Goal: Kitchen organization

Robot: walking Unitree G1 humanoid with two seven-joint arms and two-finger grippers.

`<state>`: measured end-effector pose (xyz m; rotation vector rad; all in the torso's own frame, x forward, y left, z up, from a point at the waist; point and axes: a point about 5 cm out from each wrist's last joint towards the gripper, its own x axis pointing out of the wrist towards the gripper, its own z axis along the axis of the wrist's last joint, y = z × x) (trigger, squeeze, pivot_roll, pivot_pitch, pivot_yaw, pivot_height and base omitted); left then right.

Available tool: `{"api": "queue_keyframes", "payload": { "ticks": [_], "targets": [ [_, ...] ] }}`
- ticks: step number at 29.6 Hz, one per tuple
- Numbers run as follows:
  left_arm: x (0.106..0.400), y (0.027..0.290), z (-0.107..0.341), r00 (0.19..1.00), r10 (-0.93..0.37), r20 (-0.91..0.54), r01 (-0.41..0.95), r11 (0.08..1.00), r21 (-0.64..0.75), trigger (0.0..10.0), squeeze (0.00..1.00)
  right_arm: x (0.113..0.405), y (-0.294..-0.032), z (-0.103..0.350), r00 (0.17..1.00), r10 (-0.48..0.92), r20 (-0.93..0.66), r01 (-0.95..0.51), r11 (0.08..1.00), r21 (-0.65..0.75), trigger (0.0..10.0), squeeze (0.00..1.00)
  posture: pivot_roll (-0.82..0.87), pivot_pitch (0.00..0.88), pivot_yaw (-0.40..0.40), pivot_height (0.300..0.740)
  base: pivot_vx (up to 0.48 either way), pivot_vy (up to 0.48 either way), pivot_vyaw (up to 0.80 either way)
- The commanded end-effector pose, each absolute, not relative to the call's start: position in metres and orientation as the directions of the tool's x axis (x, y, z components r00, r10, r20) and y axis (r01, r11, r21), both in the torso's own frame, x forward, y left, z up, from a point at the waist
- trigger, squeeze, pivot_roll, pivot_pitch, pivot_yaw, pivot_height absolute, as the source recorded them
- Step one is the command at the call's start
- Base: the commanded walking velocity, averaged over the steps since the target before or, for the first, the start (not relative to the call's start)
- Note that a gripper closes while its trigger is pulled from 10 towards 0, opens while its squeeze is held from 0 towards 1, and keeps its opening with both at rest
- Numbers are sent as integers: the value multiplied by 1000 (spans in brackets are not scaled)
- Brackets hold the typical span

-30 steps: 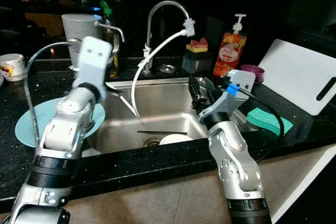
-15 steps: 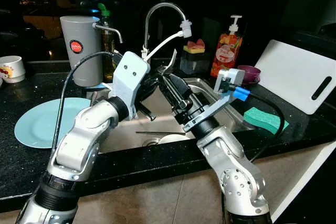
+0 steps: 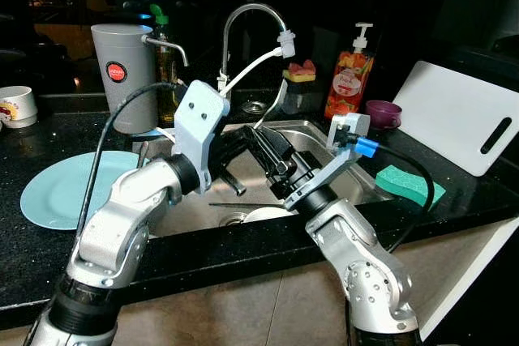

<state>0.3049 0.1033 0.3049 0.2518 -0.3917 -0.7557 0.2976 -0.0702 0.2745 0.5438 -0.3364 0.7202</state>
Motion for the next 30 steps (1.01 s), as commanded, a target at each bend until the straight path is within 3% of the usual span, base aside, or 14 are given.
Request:
{"api": "queue_keyframes", "payload": {
  "ticks": [1,8,9,23,24,25,29,30],
  "targets": [
    [298,96,305,619,-747,243,643,659,389,10000,0,301,-72,269,731,522,439,-678,626,385,10000,0,99,35,-77,740,0,0,0],
    [297,93,297,611,-764,207,664,637,392,10000,0,301,-77,273,730,496,470,-681,579,448,10000,0,98,38,-76,740,0,0,0],
    [297,93,297,609,-766,205,667,635,391,10000,0,301,-78,273,729,492,476,-683,570,457,0,0,98,38,-76,740,0,0,0],
    [296,94,295,618,-762,192,664,637,392,10000,0,302,-82,273,735,467,491,-678,534,506,0,0,99,38,-76,740,0,0,0],
    [298,95,294,628,-754,191,659,647,383,10000,871,302,-83,272,739,464,489,-674,536,509,0,0,99,38,-76,740,0,0,0],
    [299,95,293,641,-745,186,655,657,375,10000,1000,303,-83,271,742,462,486,-670,538,512,0,0,99,38,-76,740,0,0,0],
    [302,96,292,662,-726,188,639,677,365,10000,1000,306,-83,269,761,449,469,-649,550,526,0,0,106,40,-73,740,0,0,0],
    [303,97,293,669,-716,196,630,688,360,10000,0,309,-85,267,783,424,455,-621,567,541,9059,0,106,40,-73,740,0,0,0]
  ]
}}
